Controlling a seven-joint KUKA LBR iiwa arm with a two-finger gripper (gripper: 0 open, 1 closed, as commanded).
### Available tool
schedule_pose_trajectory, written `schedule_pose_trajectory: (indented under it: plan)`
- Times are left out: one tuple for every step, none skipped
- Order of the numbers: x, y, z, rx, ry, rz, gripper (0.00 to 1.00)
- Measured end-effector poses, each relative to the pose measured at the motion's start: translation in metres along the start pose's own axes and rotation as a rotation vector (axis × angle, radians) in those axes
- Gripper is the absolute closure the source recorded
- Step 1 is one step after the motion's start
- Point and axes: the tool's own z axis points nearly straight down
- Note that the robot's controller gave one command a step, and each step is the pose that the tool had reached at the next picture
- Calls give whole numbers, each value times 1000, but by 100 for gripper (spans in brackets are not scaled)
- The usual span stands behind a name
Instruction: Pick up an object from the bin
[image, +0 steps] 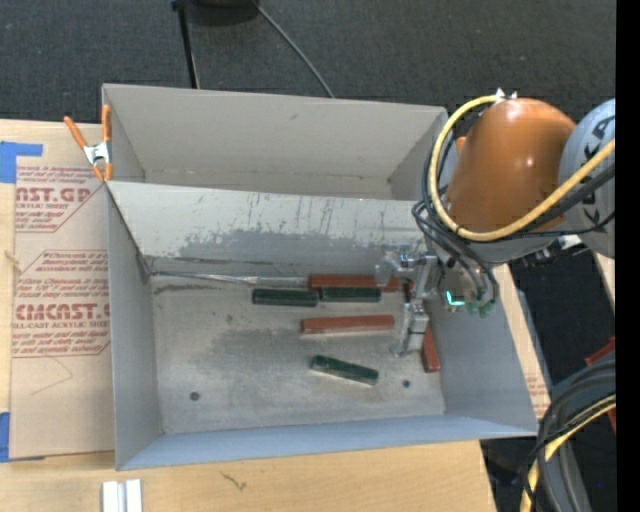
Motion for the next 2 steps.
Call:
schedule_pose_trajectory:
  plan:
    - [-2,0,-4,0,-8,0,0]
    - [5,-9,50,1,-14,-21,0]
